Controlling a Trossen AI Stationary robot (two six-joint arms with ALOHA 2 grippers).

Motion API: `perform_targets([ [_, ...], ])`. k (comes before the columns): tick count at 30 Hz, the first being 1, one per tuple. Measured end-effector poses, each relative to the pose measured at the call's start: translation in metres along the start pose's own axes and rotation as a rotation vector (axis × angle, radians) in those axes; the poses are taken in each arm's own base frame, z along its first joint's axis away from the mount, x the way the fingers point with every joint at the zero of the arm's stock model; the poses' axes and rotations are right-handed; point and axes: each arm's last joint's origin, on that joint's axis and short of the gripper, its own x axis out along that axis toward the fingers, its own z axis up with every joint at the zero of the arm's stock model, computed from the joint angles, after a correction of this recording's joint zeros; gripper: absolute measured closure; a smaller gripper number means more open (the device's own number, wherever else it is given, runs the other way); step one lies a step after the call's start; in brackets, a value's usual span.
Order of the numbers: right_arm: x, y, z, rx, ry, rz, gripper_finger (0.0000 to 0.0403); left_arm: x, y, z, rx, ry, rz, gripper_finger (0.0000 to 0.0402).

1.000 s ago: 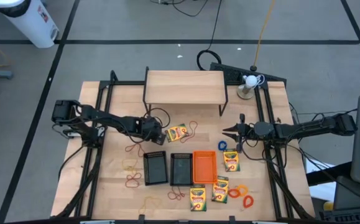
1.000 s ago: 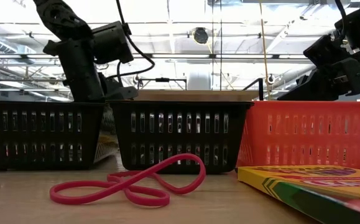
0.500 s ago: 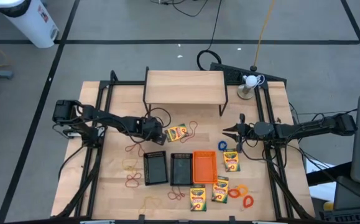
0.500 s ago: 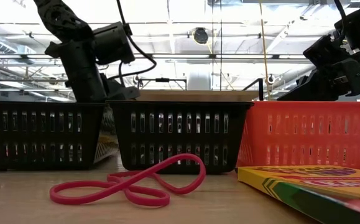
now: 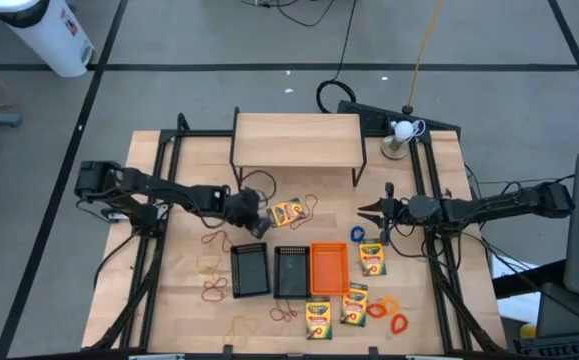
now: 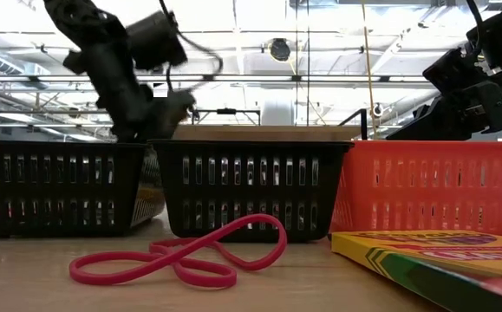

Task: Pick & Place Office Desk Supplies
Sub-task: Put the violet spring keychain into the left black bin

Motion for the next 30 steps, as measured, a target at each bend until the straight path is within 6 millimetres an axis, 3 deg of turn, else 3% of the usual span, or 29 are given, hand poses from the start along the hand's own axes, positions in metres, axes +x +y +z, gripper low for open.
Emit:
perform_targets([
  [6,0.000,0.000,0.000,-0.001,0.003,0.000,0.0344,-0.041,-0.011,0.010,0.066,-0.168,-0.103,0.0397],
  [13,0.000,0.000,-0.001,0.019,0.008,0.000,0.0344,-0.080,-0.026,0.003,0.178,-0.269,-0.232,0.0398],
  [20,0.000,0.000,-0.001,0.055,0.007,0.003,0.0344,-0.095,-0.046,-0.026,0.265,-0.223,-0.343,0.0399],
  [30,0.000,0.000,-0.001,0.125,0.006,0.004,0.0344,-0.108,-0.068,-0.076,0.241,-0.138,-0.428,0.0400],
])
